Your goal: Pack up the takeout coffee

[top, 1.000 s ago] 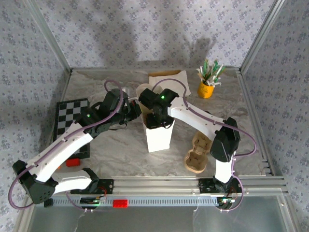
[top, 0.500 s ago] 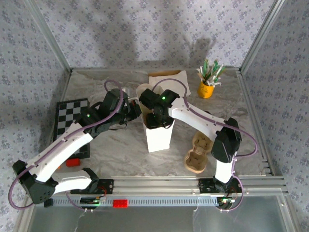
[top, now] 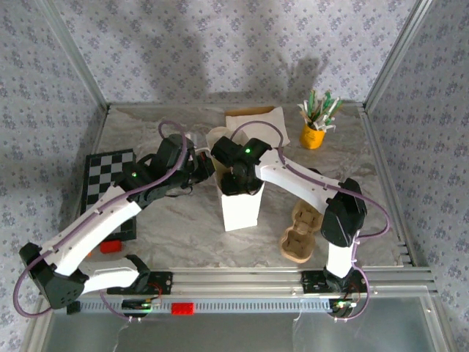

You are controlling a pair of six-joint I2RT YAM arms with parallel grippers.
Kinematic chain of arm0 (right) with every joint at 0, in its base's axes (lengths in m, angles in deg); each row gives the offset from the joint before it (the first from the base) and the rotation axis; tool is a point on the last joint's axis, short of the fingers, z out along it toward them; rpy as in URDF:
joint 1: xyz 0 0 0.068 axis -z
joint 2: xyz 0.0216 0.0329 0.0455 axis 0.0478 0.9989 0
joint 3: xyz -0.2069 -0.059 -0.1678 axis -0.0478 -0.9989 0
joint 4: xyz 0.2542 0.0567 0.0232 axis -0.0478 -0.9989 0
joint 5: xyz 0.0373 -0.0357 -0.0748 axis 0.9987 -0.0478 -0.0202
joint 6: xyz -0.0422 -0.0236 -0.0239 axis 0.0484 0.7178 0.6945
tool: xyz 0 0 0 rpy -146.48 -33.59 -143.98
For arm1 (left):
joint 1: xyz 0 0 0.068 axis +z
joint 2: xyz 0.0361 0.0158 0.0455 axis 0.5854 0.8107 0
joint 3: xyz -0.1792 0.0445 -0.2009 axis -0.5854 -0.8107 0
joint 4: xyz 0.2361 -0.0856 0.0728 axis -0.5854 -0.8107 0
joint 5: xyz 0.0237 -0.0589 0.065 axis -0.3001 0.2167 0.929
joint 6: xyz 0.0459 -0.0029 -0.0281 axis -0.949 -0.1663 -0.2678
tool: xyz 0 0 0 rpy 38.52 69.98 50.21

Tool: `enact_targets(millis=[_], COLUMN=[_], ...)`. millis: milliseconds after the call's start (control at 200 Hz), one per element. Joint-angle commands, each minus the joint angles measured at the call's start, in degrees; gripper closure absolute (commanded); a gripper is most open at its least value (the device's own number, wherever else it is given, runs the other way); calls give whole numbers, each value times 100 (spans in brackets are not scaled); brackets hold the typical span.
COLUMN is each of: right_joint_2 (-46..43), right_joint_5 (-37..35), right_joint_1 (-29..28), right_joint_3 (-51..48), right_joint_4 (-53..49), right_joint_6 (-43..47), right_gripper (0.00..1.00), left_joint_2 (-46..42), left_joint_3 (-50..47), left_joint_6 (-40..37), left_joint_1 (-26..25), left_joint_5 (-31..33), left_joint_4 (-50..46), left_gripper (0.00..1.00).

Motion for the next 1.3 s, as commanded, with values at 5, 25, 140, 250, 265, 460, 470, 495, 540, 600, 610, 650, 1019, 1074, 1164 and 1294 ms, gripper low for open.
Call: enact_targets(millis=[5,25,140,250,265,460,470,495,540,600,610,650,1019,1074,1164,1294], right_joint_2=[172,175,171,156,154,145,145,148,136,128,134,123,39,55,68,13], right_joint_5=[243,240,196,153,151,127,125,125,118,92,86,81,-18,-25,-25,-44], right_joint_1=[-39,-37,-34,-26,-26,-26,-26,-20,-22,-23,-23,-18,-26,-26,-22,-35], right_joint_3=[-206,-215,-210,-209,-207,-262,-266,-251,-242,-236,-238,-233,-198,-219,-246,-287], right_joint_4=[-96,-91,-113,-108,-106,-73,-73,-73,-74,-95,-99,-98,-140,-145,-134,-81], right_joint_6=[-152,-155,-135,-135,-135,-126,-126,-118,-126,-124,-125,-124,-149,-152,-151,-161], right_gripper=[37,37,36,36,36,35,35,35,35,35,35,35,33,33,33,32], left_joint_2=[21,25,20,26,33,60,60,61,56,60,61,60,95,95,91,118], left_joint_3=[174,178,178,176,175,197,197,197,197,197,197,199,232,233,232,237], left_joint_6=[-108,-108,-119,-108,-108,-117,-117,-117,-125,-126,-126,-130,-143,-143,-144,-134], left_joint_1=[33,30,33,32,32,37,32,36,33,33,35,30,34,38,31,32], left_joint_5=[-92,-90,-92,-97,-100,-127,-127,-127,-127,-127,-132,-123,-152,-129,-118,-149], left_joint_4=[-14,-12,-15,-18,-14,0,-1,-6,-13,-10,-12,-14,-16,-18,-18,-10], left_gripper=[98,98,98,97,97,96,96,96,95,95,95,94,93,93,93,93])
